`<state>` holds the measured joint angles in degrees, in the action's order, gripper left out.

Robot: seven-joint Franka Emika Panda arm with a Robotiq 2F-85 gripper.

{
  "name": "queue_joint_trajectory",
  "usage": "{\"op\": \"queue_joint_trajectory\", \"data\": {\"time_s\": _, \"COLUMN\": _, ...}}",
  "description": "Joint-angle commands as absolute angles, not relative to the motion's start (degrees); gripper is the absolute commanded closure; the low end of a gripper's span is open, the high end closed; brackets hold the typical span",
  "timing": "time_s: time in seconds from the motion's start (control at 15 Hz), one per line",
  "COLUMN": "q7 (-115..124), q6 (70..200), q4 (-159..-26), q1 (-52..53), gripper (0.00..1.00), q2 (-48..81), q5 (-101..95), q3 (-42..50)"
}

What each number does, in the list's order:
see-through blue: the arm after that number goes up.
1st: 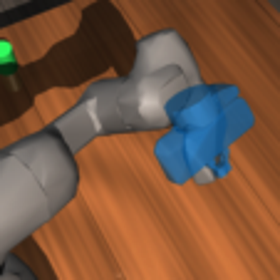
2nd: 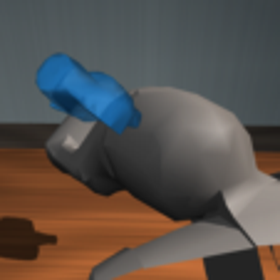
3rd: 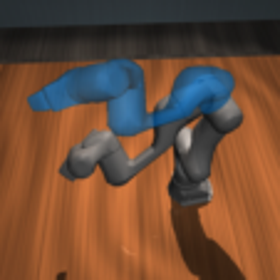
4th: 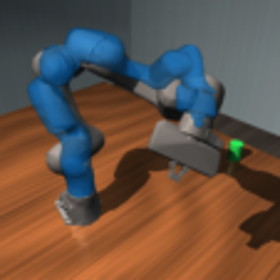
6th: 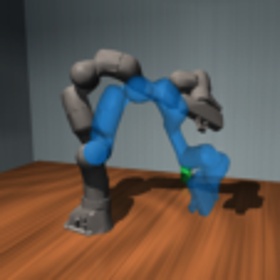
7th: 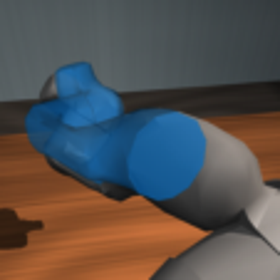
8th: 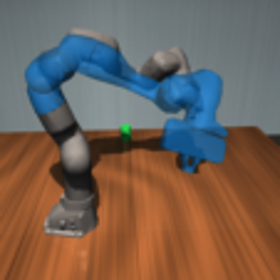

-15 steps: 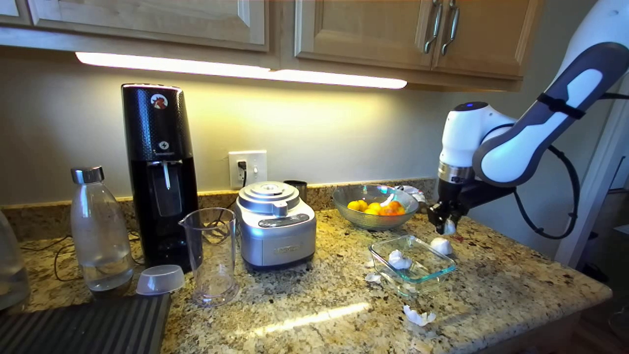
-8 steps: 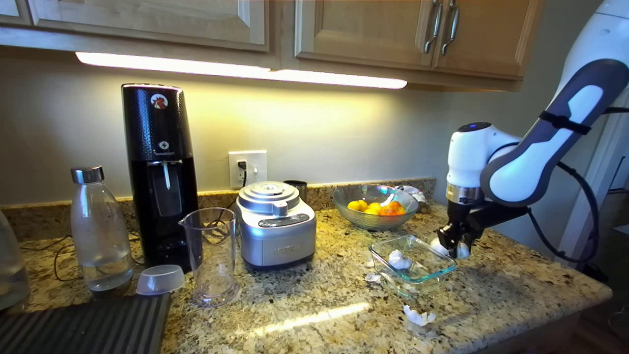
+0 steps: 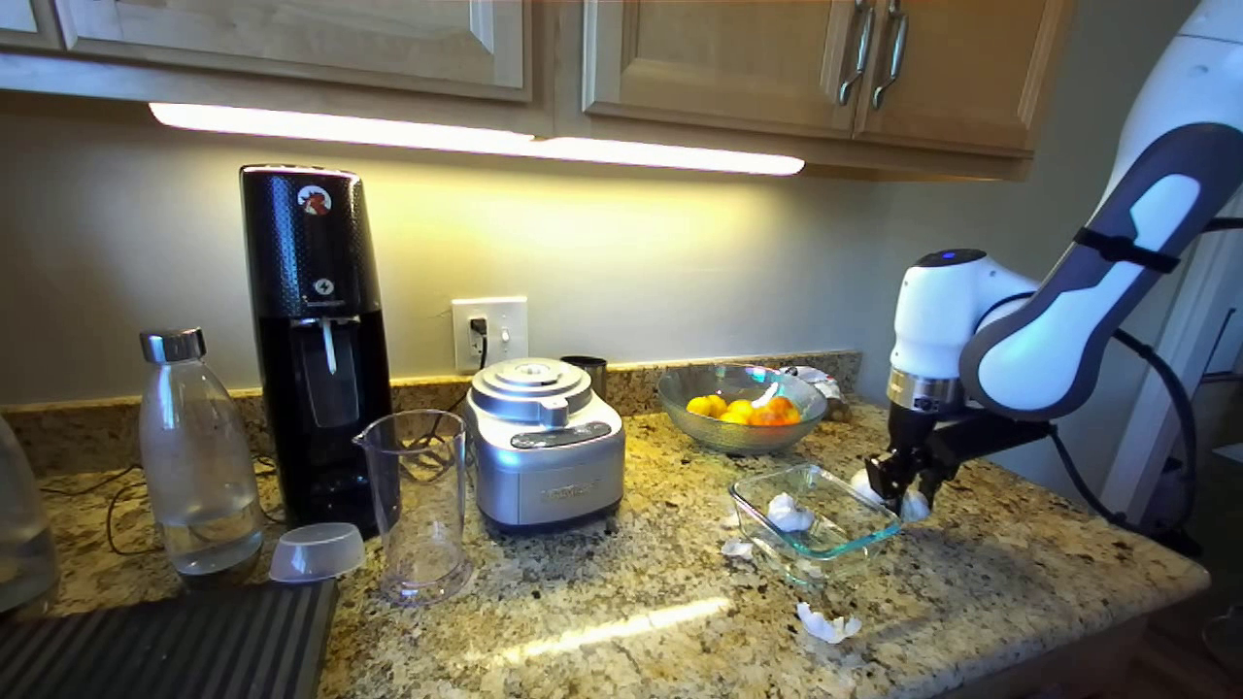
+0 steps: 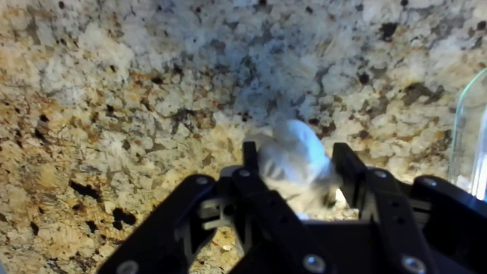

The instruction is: Remove the contents from the glass container.

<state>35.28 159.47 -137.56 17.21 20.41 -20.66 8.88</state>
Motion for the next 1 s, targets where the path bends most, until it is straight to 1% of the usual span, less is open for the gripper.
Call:
{"op": "queue_joint_trajectory", "data": {"time_s": 0.0, "q7": 36.53, "q6": 161.48, "q4": -140.66, "q1": 18.13, "gripper": 0.17, "q2": 17.16, "q5": -20.70, "q3": 9.97}}
{"op": "queue_joint_trajectory", "data": {"time_s": 0.13, "q7": 36.38, "q6": 161.60, "q4": -141.11, "q1": 18.41, "gripper": 0.04, "q2": 15.96, "q5": -21.18, "q3": 10.30}}
{"op": "queue_joint_trajectory", "data": {"time_s": 0.27, "q7": 36.00, "q6": 161.50, "q4": -141.36, "q1": 18.23, "gripper": 0.00, "q2": 15.15, "q5": -20.95, "q3": 9.86}}
{"op": "queue_joint_trajectory", "data": {"time_s": 0.6, "q7": 33.37, "q6": 162.01, "q4": -142.66, "q1": 16.93, "gripper": 0.00, "q2": 13.25, "q5": -18.59, "q3": 6.47}}
{"op": "queue_joint_trajectory", "data": {"time_s": 0.93, "q7": 30.87, "q6": 161.94, "q4": -141.55, "q1": 18.07, "gripper": 0.00, "q2": 12.71, "q5": -18.23, "q3": 2.87}}
